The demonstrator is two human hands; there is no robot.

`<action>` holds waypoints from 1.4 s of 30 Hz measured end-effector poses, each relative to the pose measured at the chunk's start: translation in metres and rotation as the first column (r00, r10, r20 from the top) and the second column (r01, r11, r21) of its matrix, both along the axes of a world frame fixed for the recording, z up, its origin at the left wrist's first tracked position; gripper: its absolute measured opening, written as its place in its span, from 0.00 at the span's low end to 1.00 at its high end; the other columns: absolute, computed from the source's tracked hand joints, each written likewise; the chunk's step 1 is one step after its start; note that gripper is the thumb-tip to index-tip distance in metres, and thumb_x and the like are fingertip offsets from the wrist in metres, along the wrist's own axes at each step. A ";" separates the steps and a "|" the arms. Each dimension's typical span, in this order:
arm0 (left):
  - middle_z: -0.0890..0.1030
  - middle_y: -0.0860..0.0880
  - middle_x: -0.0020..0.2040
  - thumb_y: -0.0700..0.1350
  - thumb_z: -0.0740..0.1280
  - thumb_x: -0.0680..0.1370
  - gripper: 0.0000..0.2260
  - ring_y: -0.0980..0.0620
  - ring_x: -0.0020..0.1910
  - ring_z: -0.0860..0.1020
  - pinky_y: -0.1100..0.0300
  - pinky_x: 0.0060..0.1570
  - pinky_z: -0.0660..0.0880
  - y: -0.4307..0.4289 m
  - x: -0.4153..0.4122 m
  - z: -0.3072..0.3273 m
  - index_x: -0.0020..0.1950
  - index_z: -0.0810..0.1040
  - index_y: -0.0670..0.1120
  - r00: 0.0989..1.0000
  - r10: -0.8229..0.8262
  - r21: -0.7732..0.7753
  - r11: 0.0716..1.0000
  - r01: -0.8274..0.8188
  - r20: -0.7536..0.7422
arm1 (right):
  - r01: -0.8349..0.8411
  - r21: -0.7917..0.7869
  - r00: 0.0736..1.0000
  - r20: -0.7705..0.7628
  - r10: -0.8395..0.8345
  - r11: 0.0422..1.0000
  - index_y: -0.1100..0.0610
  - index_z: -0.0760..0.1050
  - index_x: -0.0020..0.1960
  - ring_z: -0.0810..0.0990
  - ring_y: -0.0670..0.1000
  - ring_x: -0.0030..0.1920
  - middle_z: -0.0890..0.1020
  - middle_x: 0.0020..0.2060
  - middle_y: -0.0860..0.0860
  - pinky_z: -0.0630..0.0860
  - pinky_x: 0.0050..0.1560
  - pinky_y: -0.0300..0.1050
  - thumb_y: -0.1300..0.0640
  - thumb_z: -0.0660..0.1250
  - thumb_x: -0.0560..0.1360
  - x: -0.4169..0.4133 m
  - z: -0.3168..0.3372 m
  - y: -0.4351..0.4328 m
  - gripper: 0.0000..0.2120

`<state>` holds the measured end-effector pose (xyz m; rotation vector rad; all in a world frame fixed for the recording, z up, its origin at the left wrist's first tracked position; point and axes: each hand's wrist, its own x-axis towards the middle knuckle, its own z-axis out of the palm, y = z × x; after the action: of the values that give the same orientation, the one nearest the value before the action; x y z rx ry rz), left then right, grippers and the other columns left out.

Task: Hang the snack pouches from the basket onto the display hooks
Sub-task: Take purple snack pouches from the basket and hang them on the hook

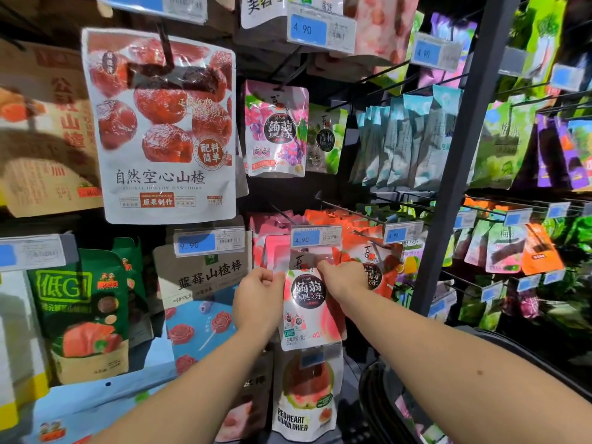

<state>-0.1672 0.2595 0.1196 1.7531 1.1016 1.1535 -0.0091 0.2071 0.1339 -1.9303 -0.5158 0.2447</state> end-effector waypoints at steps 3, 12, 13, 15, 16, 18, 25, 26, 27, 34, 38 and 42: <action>0.78 0.54 0.49 0.51 0.68 0.77 0.10 0.50 0.46 0.78 0.52 0.44 0.75 -0.008 0.001 0.000 0.56 0.71 0.52 0.999 0.030 0.099 0.995 -0.026 -0.044 | -0.023 0.001 0.999 0.027 0.023 1.000 0.60 0.73 0.31 0.76 0.57 0.36 0.79 0.33 0.56 0.68 0.35 0.47 0.42 0.70 0.73 -0.001 -0.005 -0.008 0.23; 0.50 0.53 0.79 0.57 0.71 0.74 0.41 0.46 0.78 0.56 0.46 0.71 0.68 -0.013 -0.017 -0.050 0.80 0.51 0.55 0.916 -0.151 0.309 0.910 0.275 -0.373 | -0.313 -0.025 0.939 0.144 0.313 0.949 0.41 0.65 0.67 0.83 0.53 0.44 0.81 0.49 0.51 0.82 0.45 0.48 0.53 0.69 0.73 -0.033 -0.036 -0.067 0.26; 0.48 0.55 0.80 0.60 0.71 0.73 0.44 0.46 0.79 0.54 0.46 0.73 0.66 -0.014 -0.018 -0.051 0.81 0.48 0.55 0.908 -0.185 0.289 0.907 0.305 -0.376 | -0.353 -0.033 0.930 0.101 0.355 0.935 0.36 0.60 0.70 0.83 0.53 0.41 0.82 0.49 0.52 0.82 0.39 0.45 0.58 0.68 0.71 -0.034 -0.038 -0.069 0.33; 0.43 0.58 0.81 0.61 0.71 0.72 0.49 0.49 0.80 0.51 0.45 0.74 0.63 -0.016 -0.019 -0.055 0.82 0.42 0.56 0.890 -0.244 0.251 0.900 0.356 -0.385 | -0.397 -0.057 0.915 0.054 0.400 0.916 0.38 0.54 0.77 0.81 0.52 0.37 0.82 0.48 0.56 0.79 0.32 0.41 0.64 0.66 0.68 -0.035 -0.041 -0.069 0.44; 0.42 0.59 0.81 0.61 0.72 0.72 0.50 0.50 0.81 0.50 0.46 0.74 0.64 -0.016 -0.019 -0.056 0.81 0.40 0.56 0.883 -0.257 0.239 0.899 0.368 -0.393 | -0.406 -0.066 0.912 0.035 0.409 0.912 0.40 0.48 0.80 0.81 0.52 0.36 0.82 0.47 0.56 0.78 0.31 0.41 0.65 0.65 0.67 -0.037 -0.039 -0.069 0.49; 0.40 0.59 0.81 0.58 0.72 0.72 0.51 0.50 0.81 0.50 0.48 0.73 0.65 -0.014 -0.017 -0.058 0.81 0.39 0.56 0.879 -0.251 0.234 0.901 0.365 -0.406 | -0.412 -0.079 0.911 -0.013 0.412 0.908 0.42 0.41 0.82 0.81 0.51 0.32 0.83 0.43 0.57 0.78 0.30 0.42 0.66 0.65 0.66 -0.038 -0.039 -0.064 0.54; 0.49 0.56 0.80 0.53 0.72 0.75 0.48 0.46 0.74 0.66 0.45 0.60 0.77 0.004 -0.013 -0.063 0.80 0.38 0.59 0.881 -0.138 0.307 0.904 0.299 -0.452 | -0.409 -0.206 0.907 0.013 0.420 0.889 0.52 0.43 0.83 0.83 0.53 0.32 0.85 0.37 0.56 0.77 0.28 0.42 0.66 0.66 0.65 -0.042 -0.039 -0.036 0.52; 0.51 0.55 0.79 0.53 0.72 0.75 0.47 0.46 0.73 0.67 0.46 0.57 0.78 0.005 -0.013 -0.064 0.80 0.37 0.60 0.877 -0.126 0.314 0.902 0.295 -0.463 | -0.401 -0.227 0.908 0.026 0.417 0.887 0.53 0.48 0.82 0.83 0.52 0.34 0.84 0.39 0.55 0.78 0.28 0.42 0.66 0.67 0.65 -0.041 -0.040 -0.032 0.50; 0.52 0.54 0.78 0.53 0.71 0.76 0.47 0.46 0.72 0.68 0.46 0.55 0.79 0.006 -0.014 -0.064 0.79 0.37 0.61 0.874 -0.119 0.314 0.903 0.292 -0.471 | -0.385 -0.245 0.914 0.036 0.405 0.890 0.54 0.52 0.81 0.83 0.53 0.37 0.84 0.41 0.54 0.79 0.30 0.44 0.65 0.68 0.65 -0.040 -0.041 -0.029 0.48; 0.47 0.52 0.80 0.55 0.72 0.76 0.44 0.44 0.78 0.58 0.47 0.63 0.75 -0.008 -0.020 -0.057 0.81 0.45 0.56 0.867 -0.127 0.295 0.908 0.297 -0.482 | -0.354 -0.228 0.925 0.055 0.375 0.907 0.48 0.59 0.72 0.80 0.48 0.35 0.82 0.45 0.54 0.78 0.31 0.40 0.61 0.73 0.69 -0.033 -0.041 -0.054 0.37; 0.46 0.51 0.80 0.58 0.73 0.75 0.34 0.45 0.79 0.49 0.46 0.72 0.65 -0.024 -0.036 -0.048 0.75 0.61 0.54 0.865 -0.090 0.361 0.884 0.298 -0.493 | -0.285 -0.217 0.942 0.118 0.315 0.934 0.47 0.56 0.80 0.81 0.53 0.55 0.79 0.61 0.52 0.77 0.51 0.45 0.47 0.80 0.66 -0.026 -0.037 -0.084 0.50; 0.61 0.46 0.77 0.52 0.73 0.76 0.20 0.44 0.75 0.58 0.48 0.72 0.64 -0.035 -0.054 -0.036 0.66 0.75 0.50 0.832 -0.132 0.367 0.853 0.372 -0.539 | -0.205 -0.385 0.950 0.145 0.278 0.900 0.60 0.69 0.76 0.79 0.57 0.64 0.77 0.68 0.57 0.74 0.58 0.43 0.52 0.76 0.74 -0.035 -0.014 -0.129 0.34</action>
<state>-0.2211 0.2245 0.0838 2.5960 0.8582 0.8474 -0.0446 0.0783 0.1198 -2.2672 -0.8994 0.3306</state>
